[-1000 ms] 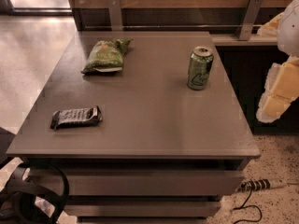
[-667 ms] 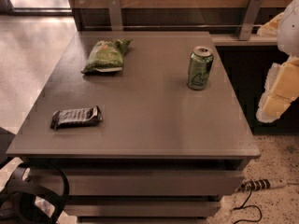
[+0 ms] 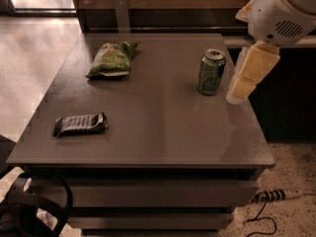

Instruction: Pick green jalapeno chip bag

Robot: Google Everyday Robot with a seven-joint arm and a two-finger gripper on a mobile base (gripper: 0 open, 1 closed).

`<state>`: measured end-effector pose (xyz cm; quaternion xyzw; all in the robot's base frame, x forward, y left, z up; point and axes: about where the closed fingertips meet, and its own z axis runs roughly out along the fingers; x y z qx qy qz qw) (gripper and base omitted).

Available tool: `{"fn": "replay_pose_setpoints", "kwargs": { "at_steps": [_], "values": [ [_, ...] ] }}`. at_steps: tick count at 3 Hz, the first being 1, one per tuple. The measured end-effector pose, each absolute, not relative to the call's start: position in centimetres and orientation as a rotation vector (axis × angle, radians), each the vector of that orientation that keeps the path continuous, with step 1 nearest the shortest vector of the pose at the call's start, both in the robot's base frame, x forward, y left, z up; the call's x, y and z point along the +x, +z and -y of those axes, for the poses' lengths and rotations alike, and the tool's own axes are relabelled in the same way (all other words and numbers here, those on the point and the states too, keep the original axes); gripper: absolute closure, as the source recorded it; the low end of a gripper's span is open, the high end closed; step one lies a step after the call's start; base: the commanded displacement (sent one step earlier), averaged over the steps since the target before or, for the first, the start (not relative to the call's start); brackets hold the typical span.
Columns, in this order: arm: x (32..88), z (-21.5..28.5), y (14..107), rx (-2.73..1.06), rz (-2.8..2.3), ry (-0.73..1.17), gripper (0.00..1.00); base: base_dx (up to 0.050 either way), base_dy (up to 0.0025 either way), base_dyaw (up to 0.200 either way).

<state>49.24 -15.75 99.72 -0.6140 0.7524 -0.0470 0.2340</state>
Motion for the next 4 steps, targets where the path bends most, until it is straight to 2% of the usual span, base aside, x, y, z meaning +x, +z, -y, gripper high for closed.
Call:
{"fn": "replay_pose_setpoints", "kwargs": {
  "at_steps": [1, 4],
  "values": [
    [52.4, 11.3, 99.6, -1.683, -1.974, -0.139, 0.0, 0.0, 0.0, 0.0],
    [64.0, 2.2, 99.2, -1.591, -1.782, 0.022, 0.0, 0.0, 0.0, 0.0]
  ]
}}
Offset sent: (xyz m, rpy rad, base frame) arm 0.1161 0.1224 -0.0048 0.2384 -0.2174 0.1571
